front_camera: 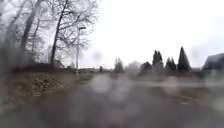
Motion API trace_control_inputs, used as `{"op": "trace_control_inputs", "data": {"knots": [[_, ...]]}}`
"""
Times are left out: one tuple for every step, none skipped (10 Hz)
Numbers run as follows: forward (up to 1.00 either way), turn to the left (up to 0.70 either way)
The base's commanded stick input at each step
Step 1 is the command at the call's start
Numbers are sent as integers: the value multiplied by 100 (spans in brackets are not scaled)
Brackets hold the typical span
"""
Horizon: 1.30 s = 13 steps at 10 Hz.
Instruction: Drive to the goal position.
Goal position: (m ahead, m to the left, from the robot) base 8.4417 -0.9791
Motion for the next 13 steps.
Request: {"op": "trace_control_inputs", "data": {"knots": [[100, 0], [100, 0], [100, 0], [100, 0], [100, 0], [100, 2], [100, 14], [100, 40], [100, 40], [100, 40], [100, 30], [100, 0], [100, 0]]}}
